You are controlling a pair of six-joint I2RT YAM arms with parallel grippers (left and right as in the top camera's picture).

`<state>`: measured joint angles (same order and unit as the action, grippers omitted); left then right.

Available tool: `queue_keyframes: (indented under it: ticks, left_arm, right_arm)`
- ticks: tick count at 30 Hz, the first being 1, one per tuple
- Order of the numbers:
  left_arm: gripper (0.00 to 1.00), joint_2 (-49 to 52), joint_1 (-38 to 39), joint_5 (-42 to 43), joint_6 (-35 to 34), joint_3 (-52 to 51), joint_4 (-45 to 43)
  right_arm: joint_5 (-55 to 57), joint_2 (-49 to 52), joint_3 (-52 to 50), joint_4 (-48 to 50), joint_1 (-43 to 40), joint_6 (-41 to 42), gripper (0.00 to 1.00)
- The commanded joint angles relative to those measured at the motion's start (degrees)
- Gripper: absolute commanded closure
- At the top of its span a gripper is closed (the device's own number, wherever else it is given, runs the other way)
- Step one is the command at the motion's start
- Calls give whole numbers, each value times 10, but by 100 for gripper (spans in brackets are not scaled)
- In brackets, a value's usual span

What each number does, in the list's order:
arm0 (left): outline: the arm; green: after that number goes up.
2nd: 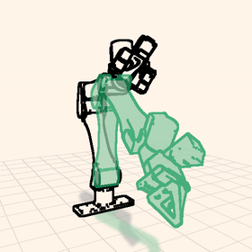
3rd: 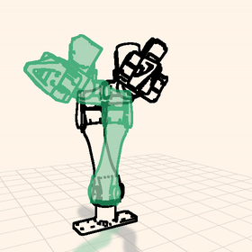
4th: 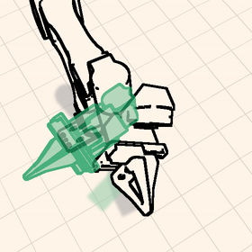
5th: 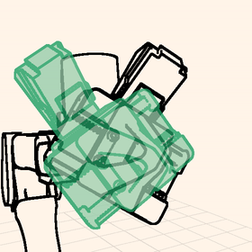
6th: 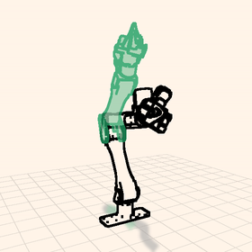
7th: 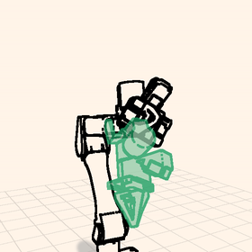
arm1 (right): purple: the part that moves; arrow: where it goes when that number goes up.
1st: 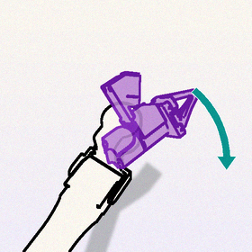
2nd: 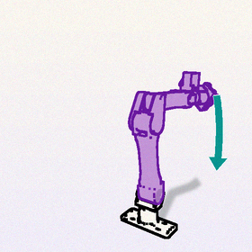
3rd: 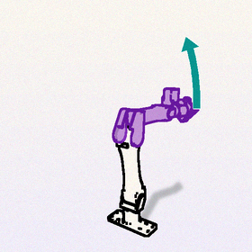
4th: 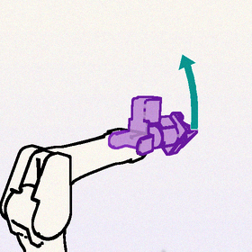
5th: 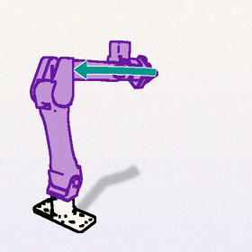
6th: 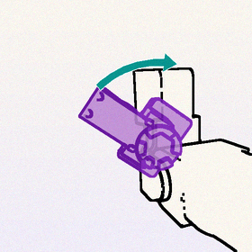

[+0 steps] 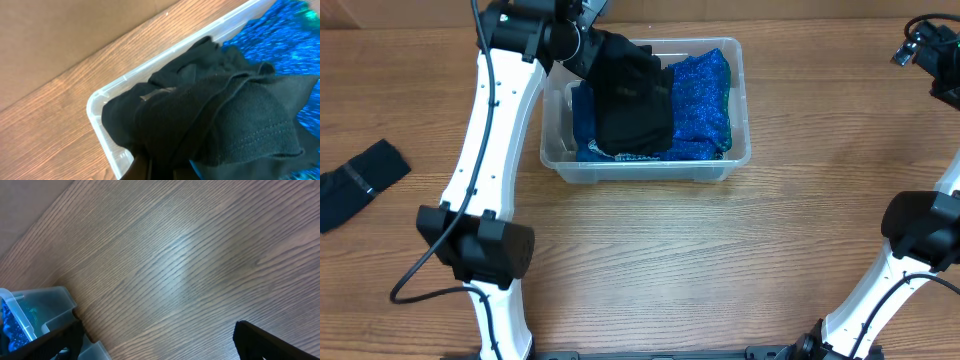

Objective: Pack container
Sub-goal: 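Carry the second black garment into the container with the left gripper, then press and tuck the black garment down inside the container with the left gripper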

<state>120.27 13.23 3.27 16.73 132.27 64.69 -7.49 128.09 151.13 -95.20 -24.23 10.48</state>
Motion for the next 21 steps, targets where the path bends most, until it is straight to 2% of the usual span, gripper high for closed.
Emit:
queue_keyframes:
  ticks: [1, 9, 10, 11, 12, 14, 17, 21]
  left_arm:
    - [96, 17, -16, -7, 10, 14, -24]
    - [95, 22, -34, 4, 10, 14, -41]
    - [79, 22, -34, 12, 10, 14, -32]
    - [57, 22, -34, 17, 9, 14, -22]
    - [55, 22, -33, 21, 9, 14, -15]
    - [57, 22, -33, 31, 9, 14, 2]
    - [71, 22, -33, 43, 4, 14, 25]
    - [70, 21, -33, 50, -20, 14, 37]
  right_arm:
    - [0, -20, 15, 2, 1, 0, 0]
    - [0, -20, 15, 3, 1, 0, 0]
    - [0, -20, 15, 3, 1, 0, 0]
    - [0, -20, 15, 3, 1, 0, 0]
    - [0, -20, 15, 3, 1, 0, 0]
    - [0, -20, 15, 3, 1, 0, 0]
    - [0, -20, 15, 3, 1, 0, 0]
    - [0, -20, 15, 3, 1, 0, 0]
